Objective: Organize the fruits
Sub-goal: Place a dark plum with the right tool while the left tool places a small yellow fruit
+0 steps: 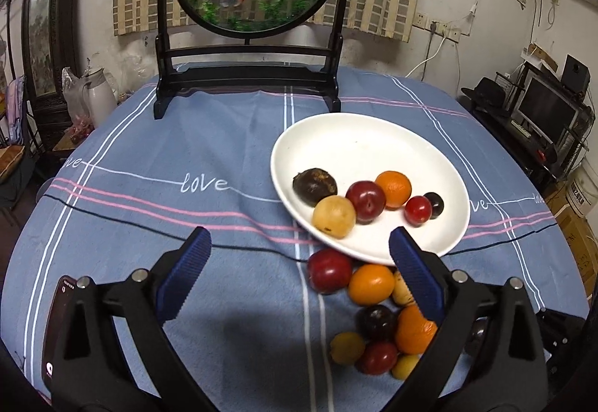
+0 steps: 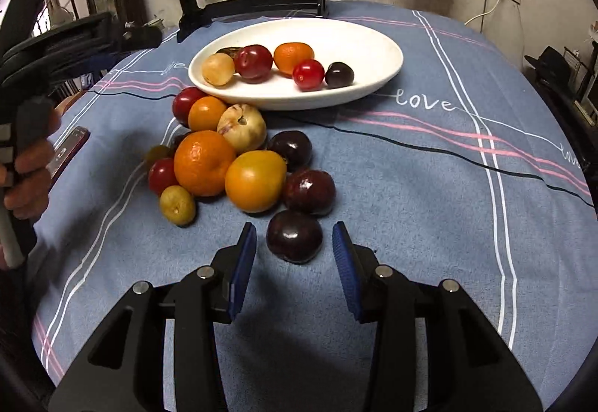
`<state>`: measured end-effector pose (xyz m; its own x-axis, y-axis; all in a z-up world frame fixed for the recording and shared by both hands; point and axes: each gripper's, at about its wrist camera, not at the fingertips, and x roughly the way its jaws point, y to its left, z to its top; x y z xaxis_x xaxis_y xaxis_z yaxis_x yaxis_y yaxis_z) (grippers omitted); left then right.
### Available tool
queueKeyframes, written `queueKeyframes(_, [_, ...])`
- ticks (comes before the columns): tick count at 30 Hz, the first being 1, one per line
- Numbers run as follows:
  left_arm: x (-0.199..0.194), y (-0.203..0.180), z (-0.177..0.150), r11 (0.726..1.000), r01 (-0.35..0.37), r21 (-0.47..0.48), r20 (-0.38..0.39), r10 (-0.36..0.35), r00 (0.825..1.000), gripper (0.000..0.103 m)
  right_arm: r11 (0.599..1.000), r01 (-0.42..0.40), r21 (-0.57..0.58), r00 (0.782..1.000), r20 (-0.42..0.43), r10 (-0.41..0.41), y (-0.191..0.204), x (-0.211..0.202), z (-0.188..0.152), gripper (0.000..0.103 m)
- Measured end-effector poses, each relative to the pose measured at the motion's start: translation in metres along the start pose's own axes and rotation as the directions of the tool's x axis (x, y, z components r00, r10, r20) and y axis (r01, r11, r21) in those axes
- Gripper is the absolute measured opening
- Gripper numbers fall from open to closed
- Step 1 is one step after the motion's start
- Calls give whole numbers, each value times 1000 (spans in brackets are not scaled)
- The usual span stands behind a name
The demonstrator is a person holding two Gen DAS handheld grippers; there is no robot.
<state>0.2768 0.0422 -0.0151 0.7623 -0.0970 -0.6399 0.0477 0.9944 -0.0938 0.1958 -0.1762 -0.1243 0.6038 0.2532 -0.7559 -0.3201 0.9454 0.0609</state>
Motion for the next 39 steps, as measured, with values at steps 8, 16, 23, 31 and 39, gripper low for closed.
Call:
queueKeyframes(8, [-4,18,-8,999,-13,-40,-17,12,1000,98,1000,17,-8,999,-37,-18,1,6,1,32])
queueKeyframes(16, [-9,22,-25,998,59,-3,-47,-59,997,98,984,-153,91,983,116,142,-15,-23,23,32])
queueKeyframes(23, [-5,7,-60,976,151,159,-124,-132,983,73,986,-137,98,941,323,99,-21,-24,53,32])
queueKeyframes(31, [9,1,-69,962,215,170,-200,-180,963,56,981,-170,96,939,318,131,-27,-25,45,32])
queueKeyframes(39, [17,-9,-71,955,217,202,-216,-173,961,58,979,-184,87,940,307,149,-23,-28,44,32])
